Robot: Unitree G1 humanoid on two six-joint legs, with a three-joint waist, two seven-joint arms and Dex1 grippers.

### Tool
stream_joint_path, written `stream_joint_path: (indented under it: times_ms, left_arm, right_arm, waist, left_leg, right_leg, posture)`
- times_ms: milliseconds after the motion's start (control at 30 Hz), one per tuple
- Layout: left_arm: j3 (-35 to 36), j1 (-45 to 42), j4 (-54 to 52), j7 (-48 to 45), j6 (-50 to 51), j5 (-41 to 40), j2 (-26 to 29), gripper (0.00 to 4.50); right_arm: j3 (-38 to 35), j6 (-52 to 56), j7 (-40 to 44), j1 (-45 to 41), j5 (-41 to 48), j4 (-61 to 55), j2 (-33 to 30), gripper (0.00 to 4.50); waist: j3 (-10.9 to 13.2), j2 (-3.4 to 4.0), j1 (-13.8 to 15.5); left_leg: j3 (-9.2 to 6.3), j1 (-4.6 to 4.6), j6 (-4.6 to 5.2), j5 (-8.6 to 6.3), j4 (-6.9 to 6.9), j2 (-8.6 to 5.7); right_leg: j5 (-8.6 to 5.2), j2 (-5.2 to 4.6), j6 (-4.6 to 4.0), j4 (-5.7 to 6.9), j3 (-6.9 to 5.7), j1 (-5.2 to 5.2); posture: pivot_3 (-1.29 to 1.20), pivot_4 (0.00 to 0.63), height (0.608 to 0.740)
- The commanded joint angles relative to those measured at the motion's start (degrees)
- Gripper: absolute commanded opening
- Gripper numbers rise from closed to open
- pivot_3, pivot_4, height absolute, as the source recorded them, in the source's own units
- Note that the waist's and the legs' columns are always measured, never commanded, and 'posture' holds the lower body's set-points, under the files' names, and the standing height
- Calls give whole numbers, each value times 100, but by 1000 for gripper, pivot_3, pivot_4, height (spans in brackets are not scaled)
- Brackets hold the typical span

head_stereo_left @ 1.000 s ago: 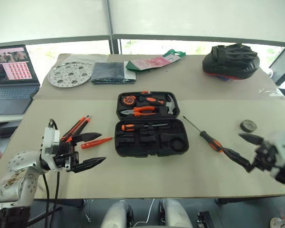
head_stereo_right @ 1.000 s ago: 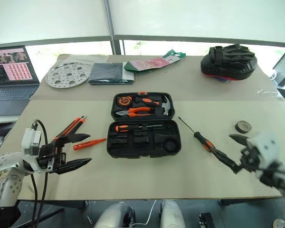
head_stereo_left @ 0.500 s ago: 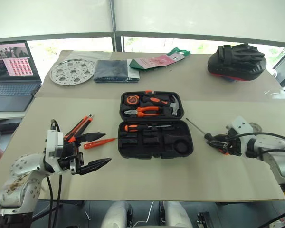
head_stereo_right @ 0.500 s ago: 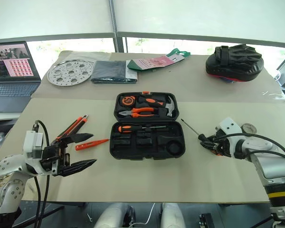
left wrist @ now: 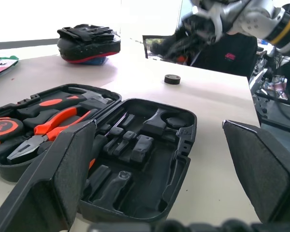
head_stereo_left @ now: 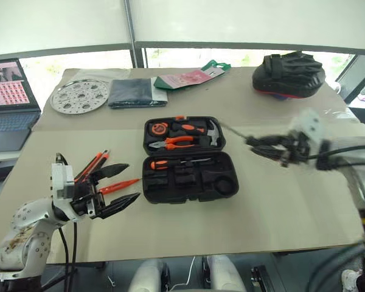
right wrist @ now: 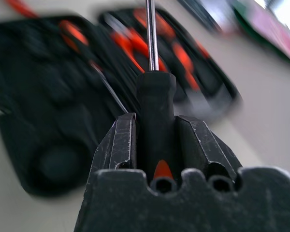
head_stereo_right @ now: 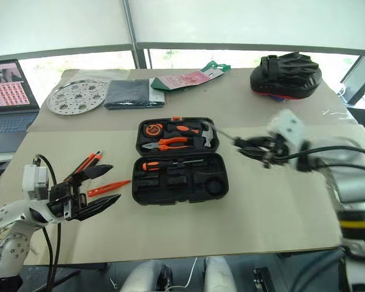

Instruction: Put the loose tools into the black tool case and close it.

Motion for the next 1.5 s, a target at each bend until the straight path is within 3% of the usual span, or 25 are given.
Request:
stream_joint_path:
  times_ms: [33,333,1100,1167,1367,1400,1500]
  left_arm:
    - [-4,66,-101,-97,-225,123,23,4500]
    - [-38,290,-190,-128,-381,257,15,4500]
    - [-165,261,-333,79,-360,297,35,4500]
    - [-181,221,-314,98,-360,305,37,4500]
    - [-233,95,-200,135,-367,372,27,4500]
    - [-242,90,-197,151,-362,379,25,4500]
    - [-256,73,-185,180,-354,386,26,4500]
  right_arm:
    - [778,-69,276,-530,-592,403,291,945]
    - [1770,-507,282,-1207,-1870,1782,814,945]
    - [1916,-915,894,-1385,-2383,2106,1302,945]
    - [1924,-1087,977,-1380,-2397,2093,1284,1945]
    - [1535,-1527,1053,-1580,-2070,2372,1431,3854]
    - [1276,-1504,1317,-1573,-1675,2384,1451,4120]
    - [838,-1519,1674,-1533,-1072,2514,1460,4120]
  waist:
    - [1,0,53]
    - [1,1,104]
    - [0,2,25]
    - [0,2,25]
    - [0,2,14]
    - [0,2,11]
    - [1,3,12]
  left_leg:
    - [2,-5,0,0,1,-2]
    - [6,-44,3,-1,9,-12]
    - [8,-80,-10,6,11,-5]
    - [8,-81,-10,6,11,-5]
    - [8,-80,-11,6,10,-4]
    - [9,-80,-11,7,10,-4]
    - [9,-80,-13,8,10,-2]
  right_leg:
    - [0,-4,-2,1,1,-8]
    - [0,-23,-4,-3,-12,-40]
    - [1,-14,-7,10,-18,-79]
    - [1,-13,-7,9,-18,-79]
    - [1,-9,-7,9,-17,-79]
    - [1,-9,-7,9,-16,-79]
    - [2,-6,-8,10,-15,-80]
  posture:
    - [0,150,740]
    - [0,150,740]
    - [0,150,740]
    - [0,150,740]
    - [0,150,740]
    - [0,150,740]
    - [0,150,740]
